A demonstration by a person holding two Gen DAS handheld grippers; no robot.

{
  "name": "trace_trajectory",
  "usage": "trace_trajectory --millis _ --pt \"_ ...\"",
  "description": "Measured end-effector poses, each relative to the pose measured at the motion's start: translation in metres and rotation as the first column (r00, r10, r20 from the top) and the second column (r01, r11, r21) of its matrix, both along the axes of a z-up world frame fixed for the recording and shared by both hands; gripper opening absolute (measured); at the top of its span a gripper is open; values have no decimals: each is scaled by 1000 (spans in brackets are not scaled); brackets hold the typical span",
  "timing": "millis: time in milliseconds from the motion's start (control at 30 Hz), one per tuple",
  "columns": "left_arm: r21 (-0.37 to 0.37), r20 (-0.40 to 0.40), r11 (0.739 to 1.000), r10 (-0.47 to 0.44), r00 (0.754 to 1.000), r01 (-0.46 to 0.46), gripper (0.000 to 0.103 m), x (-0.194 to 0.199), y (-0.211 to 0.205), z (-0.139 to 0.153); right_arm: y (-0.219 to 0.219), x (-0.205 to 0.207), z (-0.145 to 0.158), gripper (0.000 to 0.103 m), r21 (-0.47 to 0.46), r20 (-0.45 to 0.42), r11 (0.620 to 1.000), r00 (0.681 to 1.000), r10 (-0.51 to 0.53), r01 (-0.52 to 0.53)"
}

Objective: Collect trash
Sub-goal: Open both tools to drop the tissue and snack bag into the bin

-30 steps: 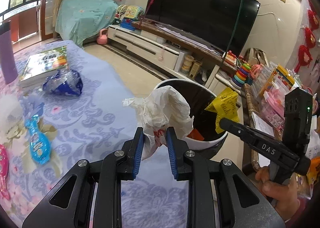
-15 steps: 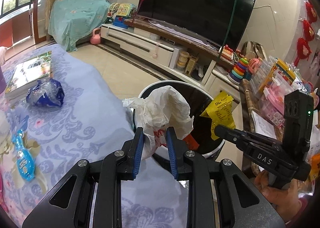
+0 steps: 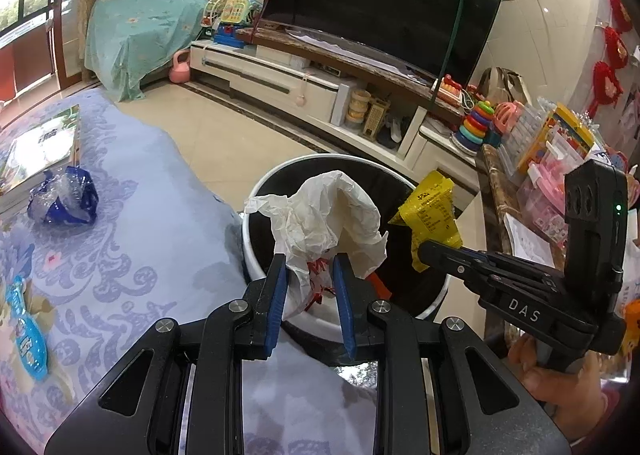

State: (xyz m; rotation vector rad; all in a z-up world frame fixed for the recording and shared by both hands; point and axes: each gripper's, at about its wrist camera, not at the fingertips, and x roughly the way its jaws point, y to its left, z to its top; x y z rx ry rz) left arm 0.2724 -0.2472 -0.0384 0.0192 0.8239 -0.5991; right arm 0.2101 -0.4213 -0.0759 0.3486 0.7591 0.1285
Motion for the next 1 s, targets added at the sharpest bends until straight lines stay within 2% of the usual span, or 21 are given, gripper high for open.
trace_trajectory --millis 233,467,567,633,667,900,1000 --pt "9 -7 1000 -7 1000 7 23 6 -8 -2 -5 6 -1 11 1 -13 1000 1000 6 -6" --pt "30 -25 999 -14 1000 15 28 13 -16 -6 -7 12 0 18 -20 -31 1000 999 11 -12" --pt "37 -25 999 -12 1000 13 40 12 -14 -7 -10 10 0 40 -22 -31 1000 1000 1 -2" --pt "36 -21 999 0 1000 1 54 9 -10 -7 -12 7 1 46 -16 -22 1000 1000 -7 7" --pt "34 -20 999 5 1000 -5 55 7 -7 -7 -12 5 2 47 -12 -16 1000 1000 -11 10" --pt "19 -12 999 51 999 -51 62 -11 24 -9 0 -13 9 83 -1 35 1000 999 -25 25" --pt "11 -6 996 85 996 -85 64 -22 44 -11 8 -17 11 90 4 57 1000 998 -26 26"
